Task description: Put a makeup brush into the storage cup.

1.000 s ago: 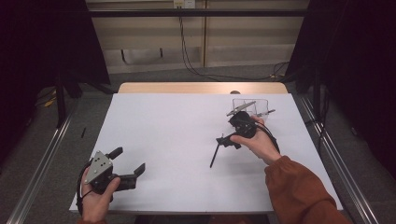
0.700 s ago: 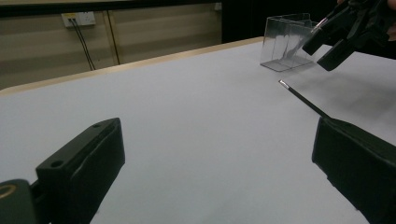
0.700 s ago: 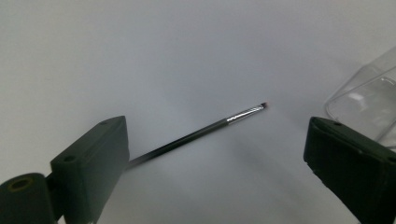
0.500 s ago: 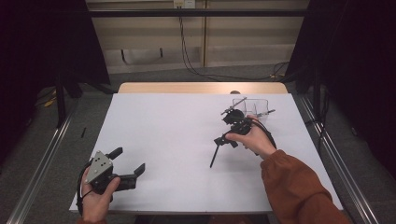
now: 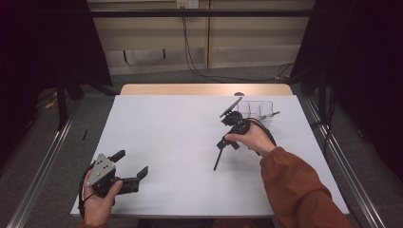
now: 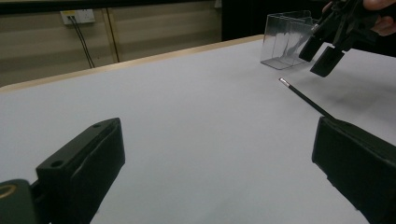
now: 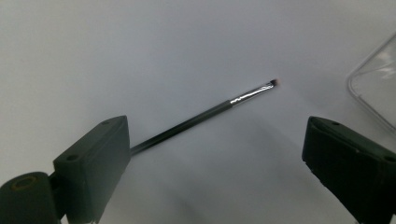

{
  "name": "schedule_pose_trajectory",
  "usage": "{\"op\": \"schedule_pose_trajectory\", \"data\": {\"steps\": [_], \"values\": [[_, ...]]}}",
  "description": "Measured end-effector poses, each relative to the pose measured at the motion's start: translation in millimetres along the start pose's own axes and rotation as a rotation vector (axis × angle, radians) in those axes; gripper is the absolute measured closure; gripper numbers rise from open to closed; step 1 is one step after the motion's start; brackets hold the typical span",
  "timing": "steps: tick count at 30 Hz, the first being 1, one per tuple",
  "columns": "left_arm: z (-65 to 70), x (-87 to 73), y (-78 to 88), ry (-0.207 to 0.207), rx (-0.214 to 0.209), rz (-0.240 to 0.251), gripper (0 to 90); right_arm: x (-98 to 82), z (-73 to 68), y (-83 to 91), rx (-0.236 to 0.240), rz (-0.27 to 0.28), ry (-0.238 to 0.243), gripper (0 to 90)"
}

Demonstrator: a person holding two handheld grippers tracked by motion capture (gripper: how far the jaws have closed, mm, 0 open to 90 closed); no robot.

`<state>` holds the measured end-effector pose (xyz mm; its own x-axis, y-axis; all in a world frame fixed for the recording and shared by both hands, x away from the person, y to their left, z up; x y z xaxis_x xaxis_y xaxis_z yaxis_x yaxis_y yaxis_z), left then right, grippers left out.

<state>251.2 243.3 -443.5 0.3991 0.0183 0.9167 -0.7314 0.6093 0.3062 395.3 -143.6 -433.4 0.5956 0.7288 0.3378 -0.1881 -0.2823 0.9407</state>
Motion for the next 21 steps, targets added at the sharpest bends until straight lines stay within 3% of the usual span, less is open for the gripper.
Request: {"op": "schedule_pose_trajectory", "data": {"steps": [7, 12, 21], "values": [[-0.1, -0.1, 0.0, 0.000, 0.001, 0.000, 2.6, 4.2, -2.0, -4.3, 0.021, -0.016, 0.019, 5.5], [0.2, -0.3, -0.3, -0.001, 0.002, -0.002, 2.5, 6.5, -0.2, -7.7, 0.015, -0.030, 0.003, 6.9], [0.0, -0.3, -0.3, 0.000, 0.001, -0.002, 2.5, 10.0, 0.9, -18.4, 0.028, -0.067, -0.036, 17.6]]}}
Point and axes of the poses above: each handheld gripper's, and its own axes: y roughly backward along the jaws, x roughly out of its top, z roughly to its right, the point moved 1 cm from there along -y, roughly forward along the jaws, and after that the axes turned 15 degrees about y, right-handed, at the moved point
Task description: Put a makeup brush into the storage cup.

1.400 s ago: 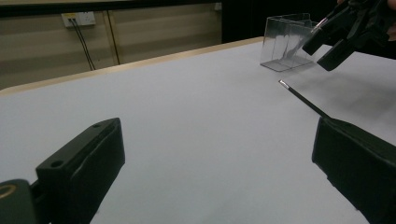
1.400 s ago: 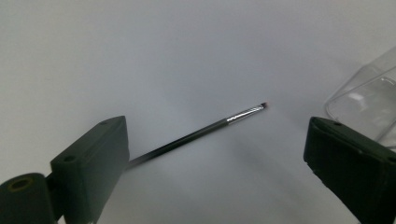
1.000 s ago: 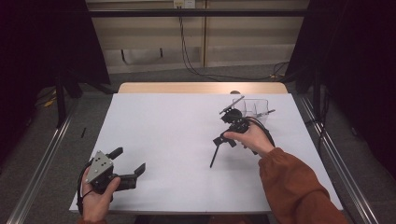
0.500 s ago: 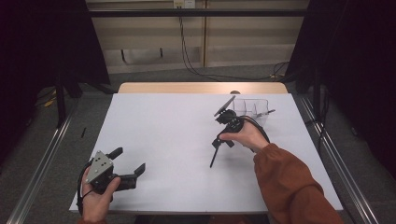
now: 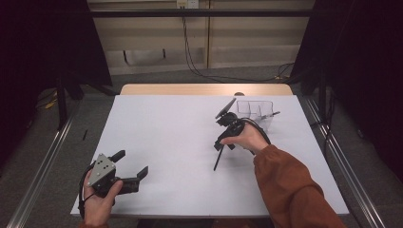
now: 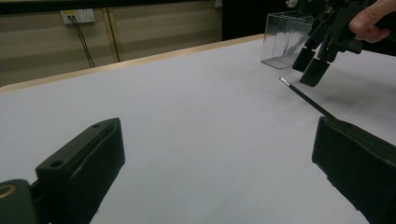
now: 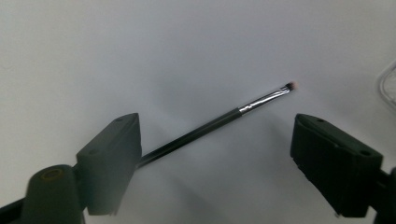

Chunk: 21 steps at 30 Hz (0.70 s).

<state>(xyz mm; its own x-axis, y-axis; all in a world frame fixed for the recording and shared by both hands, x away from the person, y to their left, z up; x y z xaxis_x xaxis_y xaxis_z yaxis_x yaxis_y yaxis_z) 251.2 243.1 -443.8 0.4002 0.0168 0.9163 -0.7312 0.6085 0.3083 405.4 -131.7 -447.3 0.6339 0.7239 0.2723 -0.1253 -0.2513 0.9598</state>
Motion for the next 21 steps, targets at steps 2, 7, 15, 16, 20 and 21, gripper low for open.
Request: {"op": "schedule_pose_trajectory", "data": {"steps": [2, 7, 15, 16, 20, 21], "values": [[0.3, -0.2, -0.3, 0.000, 0.000, -0.001, 2.5, 1.0, 0.4, -3.8, -0.003, -0.011, -0.006, 18.3], [1.5, -0.7, -0.2, -0.001, -0.003, -0.003, 2.5, 2.4, 1.7, -12.4, -0.012, -0.042, -0.030, 21.5], [1.6, -0.6, -0.5, -0.004, -0.002, -0.006, 2.4, 3.8, 0.0, -19.1, -0.017, -0.059, -0.041, 24.9], [1.7, -0.7, -0.7, -0.004, -0.003, -0.006, 2.4, 4.3, -1.2, -19.5, -0.027, -0.065, -0.036, 25.7], [1.2, -0.9, -0.5, 0.001, -0.003, -0.004, 2.4, 5.3, -7.3, -21.2, -0.078, -0.092, -0.001, 28.3], [1.3, -0.9, -0.4, 0.001, -0.004, -0.002, 2.3, 5.5, -8.1, -21.4, -0.087, -0.093, 0.005, 28.3]]}}
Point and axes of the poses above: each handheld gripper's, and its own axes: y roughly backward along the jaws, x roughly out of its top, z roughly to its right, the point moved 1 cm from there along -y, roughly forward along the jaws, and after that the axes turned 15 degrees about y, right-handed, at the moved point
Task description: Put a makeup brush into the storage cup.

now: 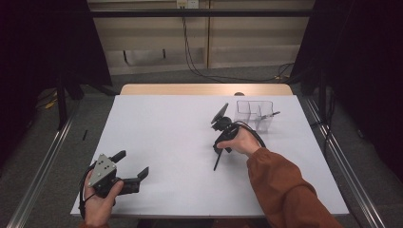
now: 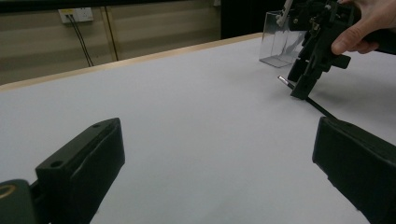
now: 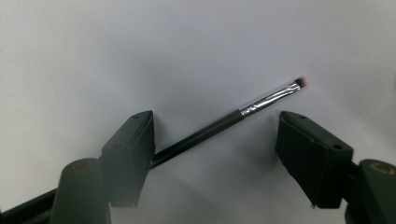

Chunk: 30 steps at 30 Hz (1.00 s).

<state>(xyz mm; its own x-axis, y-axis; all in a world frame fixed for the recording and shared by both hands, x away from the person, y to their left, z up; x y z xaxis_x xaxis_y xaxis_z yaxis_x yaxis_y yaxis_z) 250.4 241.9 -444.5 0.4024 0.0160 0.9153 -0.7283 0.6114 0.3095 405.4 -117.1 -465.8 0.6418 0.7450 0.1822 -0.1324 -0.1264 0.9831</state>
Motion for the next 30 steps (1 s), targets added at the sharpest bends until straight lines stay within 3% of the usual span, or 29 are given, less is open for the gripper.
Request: {"op": "schedule_pose_trajectory", "data": {"steps": [9, 14, 30], "values": [[0.1, 0.1, 0.0, -0.004, -0.003, -0.004, 2.2, -0.1, -0.8, 0.4, -0.005, -0.004, -0.003, 34.0], [0.1, -0.2, -0.5, -0.006, -0.008, -0.007, 2.2, -2.3, 2.0, 3.7, -0.004, -0.003, -0.009, 51.3], [0.9, -0.5, -0.9, -0.005, -0.011, -0.011, 2.2, -0.4, 3.5, 5.5, 0.010, -0.032, -0.013, 74.4]]}}
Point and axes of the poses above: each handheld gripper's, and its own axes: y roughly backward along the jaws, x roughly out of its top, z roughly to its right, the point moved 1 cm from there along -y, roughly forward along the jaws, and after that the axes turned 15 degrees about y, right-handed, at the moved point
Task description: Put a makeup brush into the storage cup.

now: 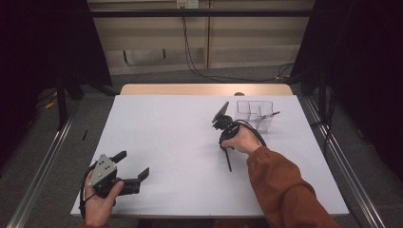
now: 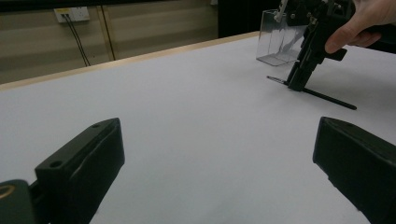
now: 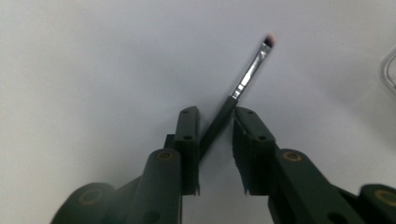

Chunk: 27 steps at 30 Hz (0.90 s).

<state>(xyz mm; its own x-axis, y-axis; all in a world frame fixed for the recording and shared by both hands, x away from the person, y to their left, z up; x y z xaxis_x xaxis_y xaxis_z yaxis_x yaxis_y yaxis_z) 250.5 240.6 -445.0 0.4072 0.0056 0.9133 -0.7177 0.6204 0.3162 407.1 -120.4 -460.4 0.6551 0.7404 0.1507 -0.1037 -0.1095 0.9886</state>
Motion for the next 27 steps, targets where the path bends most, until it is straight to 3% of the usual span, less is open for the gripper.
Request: {"op": "schedule_pose_trajectory", "data": {"steps": [14, 27], "values": [[0.5, -0.1, -0.3, -0.002, -0.004, -0.001, 2.2, 0.7, 3.4, 0.0, 0.011, -0.014, -0.009, 86.8], [-0.2, -0.5, -1.2, -0.002, -0.005, -0.005, 2.2, 1.1, 3.5, 0.6, 0.009, -0.014, 0.004, 86.9]]}}
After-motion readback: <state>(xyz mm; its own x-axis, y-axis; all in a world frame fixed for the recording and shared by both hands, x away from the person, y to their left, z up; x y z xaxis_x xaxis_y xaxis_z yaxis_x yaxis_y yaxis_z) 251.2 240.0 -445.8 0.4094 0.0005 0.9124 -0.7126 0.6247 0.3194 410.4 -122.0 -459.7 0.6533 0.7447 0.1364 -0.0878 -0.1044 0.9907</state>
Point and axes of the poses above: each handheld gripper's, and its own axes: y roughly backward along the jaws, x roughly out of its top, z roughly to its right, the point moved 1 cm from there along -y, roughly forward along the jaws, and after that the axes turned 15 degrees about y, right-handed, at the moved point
